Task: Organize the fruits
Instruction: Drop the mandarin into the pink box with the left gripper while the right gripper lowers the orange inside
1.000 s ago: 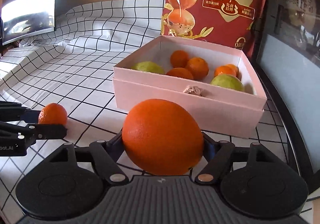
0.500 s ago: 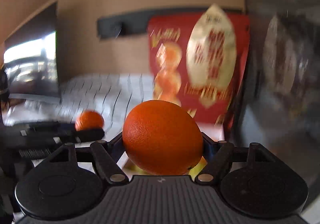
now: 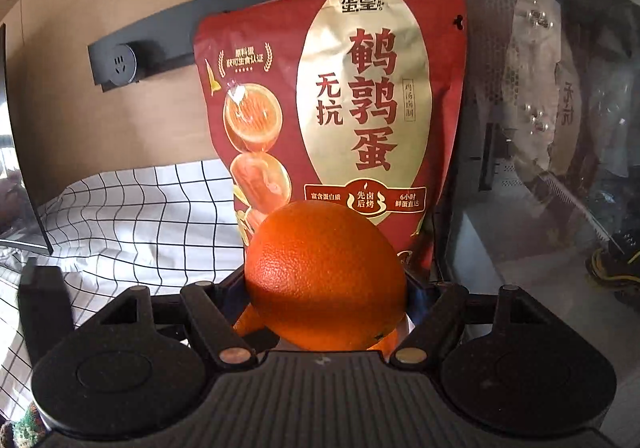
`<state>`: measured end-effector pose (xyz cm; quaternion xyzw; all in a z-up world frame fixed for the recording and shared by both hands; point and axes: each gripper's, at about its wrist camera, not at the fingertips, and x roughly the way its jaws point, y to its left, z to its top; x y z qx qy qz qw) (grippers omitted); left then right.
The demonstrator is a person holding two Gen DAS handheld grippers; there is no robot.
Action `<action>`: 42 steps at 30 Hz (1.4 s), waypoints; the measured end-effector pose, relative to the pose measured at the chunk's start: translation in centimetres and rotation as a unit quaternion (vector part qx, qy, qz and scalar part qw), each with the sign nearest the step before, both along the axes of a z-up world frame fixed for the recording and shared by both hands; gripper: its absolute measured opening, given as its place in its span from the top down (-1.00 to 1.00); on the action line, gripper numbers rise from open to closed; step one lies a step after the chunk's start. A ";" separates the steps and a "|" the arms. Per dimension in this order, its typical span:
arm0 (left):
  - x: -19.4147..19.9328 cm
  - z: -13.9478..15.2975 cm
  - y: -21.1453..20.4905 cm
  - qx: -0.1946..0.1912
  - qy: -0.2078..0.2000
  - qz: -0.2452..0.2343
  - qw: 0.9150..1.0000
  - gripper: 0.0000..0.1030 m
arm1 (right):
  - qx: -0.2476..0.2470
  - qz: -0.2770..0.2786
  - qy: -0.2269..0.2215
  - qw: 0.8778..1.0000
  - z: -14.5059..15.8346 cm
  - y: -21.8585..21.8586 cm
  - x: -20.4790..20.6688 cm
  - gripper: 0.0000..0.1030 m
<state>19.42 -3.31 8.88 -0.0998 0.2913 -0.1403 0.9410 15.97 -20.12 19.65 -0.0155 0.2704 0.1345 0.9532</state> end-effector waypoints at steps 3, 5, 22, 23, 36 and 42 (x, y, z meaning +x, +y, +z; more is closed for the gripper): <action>-0.7 0.5 0.7 -0.017 -0.018 0.003 1.000 0.04 | -0.005 0.001 -0.001 1.000 -0.1 0.1 -0.1 -0.46; -1.5 1.3 1.2 -0.027 -0.040 0.011 0.999 0.04 | -0.008 0.002 0.001 1.000 -0.1 0.3 0.0 -0.47; -5.6 -3.2 7.1 -0.087 -0.061 0.074 0.992 0.04 | -0.044 -0.003 0.074 0.996 -5.8 5.6 6.0 -0.47; -5.4 -3.5 7.5 -0.086 -0.053 0.078 0.992 0.04 | -0.051 -0.006 0.087 0.995 -6.9 6.1 6.8 -0.47; -5.5 -3.9 8.5 -0.054 -0.058 0.107 0.991 0.04 | -0.036 -0.012 0.104 0.994 -8.2 5.9 7.7 -0.47; -9.2 -3.9 8.0 -0.030 -0.051 0.112 0.992 0.04 | -0.037 0.009 0.043 0.998 -5.2 3.1 2.1 -0.58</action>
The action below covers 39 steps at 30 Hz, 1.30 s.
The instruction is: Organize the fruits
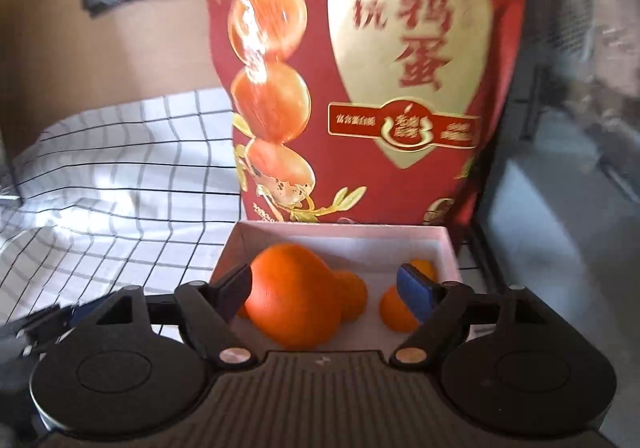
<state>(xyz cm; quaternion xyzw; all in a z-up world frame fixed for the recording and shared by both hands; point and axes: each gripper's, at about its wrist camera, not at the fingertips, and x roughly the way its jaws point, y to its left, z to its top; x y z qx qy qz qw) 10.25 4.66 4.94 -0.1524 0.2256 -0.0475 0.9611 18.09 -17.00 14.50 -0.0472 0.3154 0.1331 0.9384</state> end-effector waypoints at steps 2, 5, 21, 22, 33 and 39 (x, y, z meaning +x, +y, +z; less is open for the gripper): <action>-2.3 -0.1 -0.7 -0.004 0.019 -0.021 1.000 0.04 | 0.006 0.009 -0.008 1.000 0.1 -1.2 -2.7 -0.61; -6.0 -0.3 -2.3 0.029 0.030 -0.042 0.998 0.04 | 0.010 0.019 -0.009 1.000 -0.8 -2.9 -6.7 -0.65; -7.5 -3.1 -6.5 0.095 0.073 -0.008 0.993 0.03 | -0.032 0.007 0.056 0.998 -10.0 -2.6 -11.0 -0.70; -7.5 -3.1 -6.6 0.096 0.072 -0.006 0.993 0.02 | -0.034 0.000 0.052 0.998 -10.1 -2.5 -11.0 -0.71; -6.8 -3.0 -6.7 0.095 0.074 -0.003 0.993 0.01 | -0.036 -0.038 0.042 0.998 -10.7 -2.1 -10.6 -1.00; -6.4 -3.0 -7.9 0.140 0.079 0.001 0.987 -0.01 | -0.031 -0.042 0.018 0.998 -11.0 -2.2 -11.5 -1.00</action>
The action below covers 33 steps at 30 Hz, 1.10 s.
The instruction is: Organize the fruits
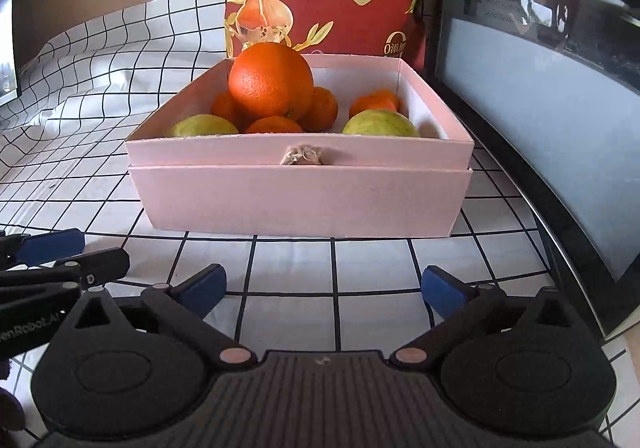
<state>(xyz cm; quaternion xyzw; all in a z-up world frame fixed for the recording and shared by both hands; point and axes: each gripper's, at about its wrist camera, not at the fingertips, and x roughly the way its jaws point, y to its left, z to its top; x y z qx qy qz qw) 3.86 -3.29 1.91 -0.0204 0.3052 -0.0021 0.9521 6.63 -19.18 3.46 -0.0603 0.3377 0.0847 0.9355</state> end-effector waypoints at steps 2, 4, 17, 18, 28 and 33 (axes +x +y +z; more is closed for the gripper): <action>0.1 0.0 0.1 -0.003 0.000 0.001 1.000 -0.02 | 0.000 0.000 0.000 1.000 0.0 0.0 0.0 -1.00; 0.1 0.0 0.3 -0.006 0.000 0.002 1.000 -0.02 | 0.000 0.000 0.000 1.000 0.0 0.0 0.0 -1.00; 0.0 0.0 0.4 -0.010 0.000 0.002 1.000 -0.01 | 0.000 0.000 0.000 1.000 0.0 0.0 0.0 -1.00; 0.0 0.0 0.4 -0.010 0.000 0.003 1.000 -0.01 | 0.000 0.000 0.000 1.000 0.0 0.0 0.0 -1.00; 0.0 0.0 0.4 -0.010 0.000 0.003 1.000 -0.01 | 0.000 0.000 0.000 1.000 0.0 0.0 0.0 -1.00; 0.0 0.0 0.4 -0.010 0.000 0.003 1.000 -0.01 | 0.000 0.000 0.000 1.000 0.0 0.0 0.0 -1.00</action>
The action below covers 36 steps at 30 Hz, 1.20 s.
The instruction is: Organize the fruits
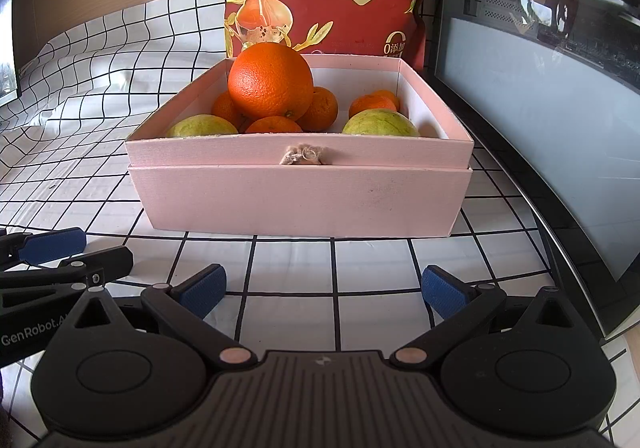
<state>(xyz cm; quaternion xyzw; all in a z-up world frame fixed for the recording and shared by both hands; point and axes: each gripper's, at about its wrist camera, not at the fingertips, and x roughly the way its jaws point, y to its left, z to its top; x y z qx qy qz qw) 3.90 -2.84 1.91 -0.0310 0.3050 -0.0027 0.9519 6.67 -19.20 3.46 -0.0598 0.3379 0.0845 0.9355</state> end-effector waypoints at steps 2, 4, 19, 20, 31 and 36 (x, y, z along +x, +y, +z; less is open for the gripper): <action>0.0 0.0 0.0 0.000 0.000 0.000 1.000 -0.01 | 0.000 0.000 0.000 1.000 0.0 0.0 0.0 -1.00; 0.0 0.0 0.0 0.000 0.000 0.000 1.000 -0.01 | 0.000 0.000 0.000 1.000 0.0 0.0 0.0 -1.00; 0.0 0.0 0.1 0.000 0.000 0.000 1.000 -0.01 | 0.000 0.000 0.000 1.000 0.0 0.0 0.0 -1.00; 0.0 0.0 0.1 -0.001 0.000 0.000 1.000 -0.01 | 0.000 0.000 0.000 1.000 0.0 0.0 0.0 -1.00; 0.0 0.0 0.0 0.006 0.001 0.000 1.000 -0.02 | 0.000 0.000 0.000 1.000 0.0 0.0 0.0 -1.00; 0.1 0.0 -0.1 0.008 0.001 0.000 1.000 -0.02 | 0.000 0.000 0.000 1.000 0.0 0.0 0.0 -1.00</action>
